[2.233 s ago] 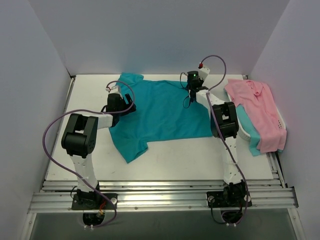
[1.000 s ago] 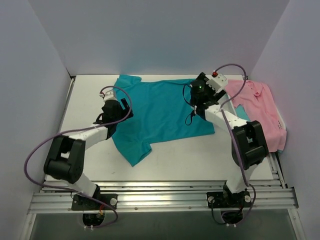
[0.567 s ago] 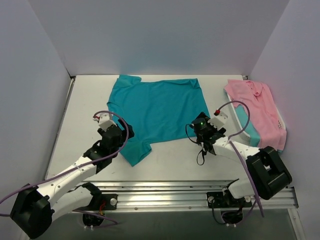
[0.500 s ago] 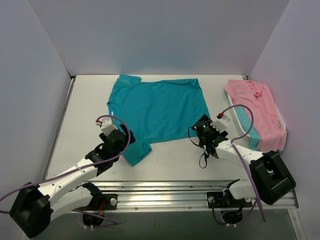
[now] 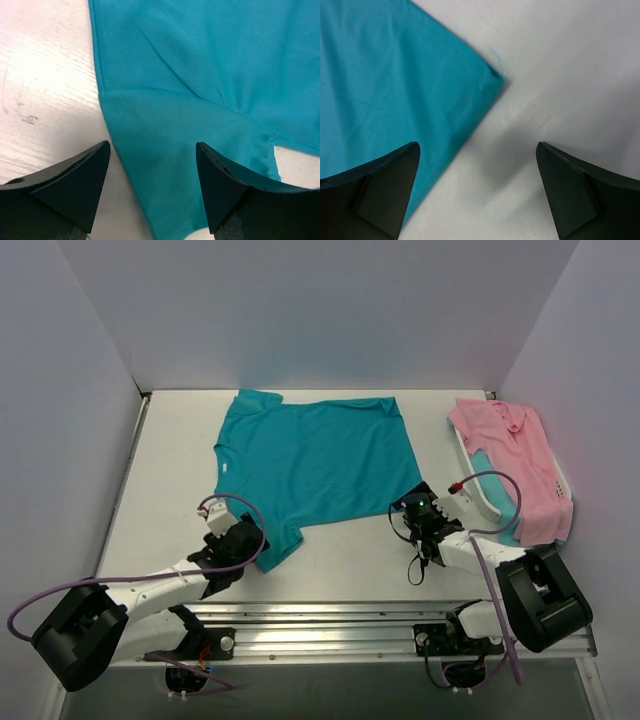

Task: Fold and stack the t-shirts
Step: Flatten out the tshirt

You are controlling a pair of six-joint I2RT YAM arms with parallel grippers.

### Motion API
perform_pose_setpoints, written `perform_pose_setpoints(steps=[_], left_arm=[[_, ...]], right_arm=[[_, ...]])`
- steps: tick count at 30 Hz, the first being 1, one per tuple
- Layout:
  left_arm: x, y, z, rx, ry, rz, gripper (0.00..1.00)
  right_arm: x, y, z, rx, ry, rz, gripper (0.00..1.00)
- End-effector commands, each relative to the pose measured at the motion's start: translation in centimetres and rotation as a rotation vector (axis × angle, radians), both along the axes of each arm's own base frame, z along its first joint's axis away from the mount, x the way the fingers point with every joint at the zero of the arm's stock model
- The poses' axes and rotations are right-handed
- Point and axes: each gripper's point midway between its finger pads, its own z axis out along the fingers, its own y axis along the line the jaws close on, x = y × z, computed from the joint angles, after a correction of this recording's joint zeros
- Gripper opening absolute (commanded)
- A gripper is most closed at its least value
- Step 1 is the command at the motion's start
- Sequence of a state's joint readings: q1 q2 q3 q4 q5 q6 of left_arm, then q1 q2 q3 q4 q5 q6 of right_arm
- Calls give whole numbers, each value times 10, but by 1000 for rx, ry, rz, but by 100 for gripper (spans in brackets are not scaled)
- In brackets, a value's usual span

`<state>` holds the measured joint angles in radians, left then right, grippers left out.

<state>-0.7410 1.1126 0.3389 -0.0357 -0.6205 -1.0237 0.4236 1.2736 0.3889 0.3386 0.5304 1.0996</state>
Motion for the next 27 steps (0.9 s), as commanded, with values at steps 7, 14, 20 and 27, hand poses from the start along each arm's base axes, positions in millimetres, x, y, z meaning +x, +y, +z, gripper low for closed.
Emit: perform_pose_setpoints(steps=[7,14,20,27], left_arm=[[17,-23,-2,-95,-23,31,79],[8,-39,-7,-131,57,-30,70],[-12,-37,13,-144,51,-32,73],[-24,-19,43,-89,17,-32,83]], right_arm=[[19,1,-29,46,40,-4,100],[25,-2,-28,24,36,-14,99],[26,-5,-28,15,36,-21,99],[27,-5,-28,12,37,-18,98]])
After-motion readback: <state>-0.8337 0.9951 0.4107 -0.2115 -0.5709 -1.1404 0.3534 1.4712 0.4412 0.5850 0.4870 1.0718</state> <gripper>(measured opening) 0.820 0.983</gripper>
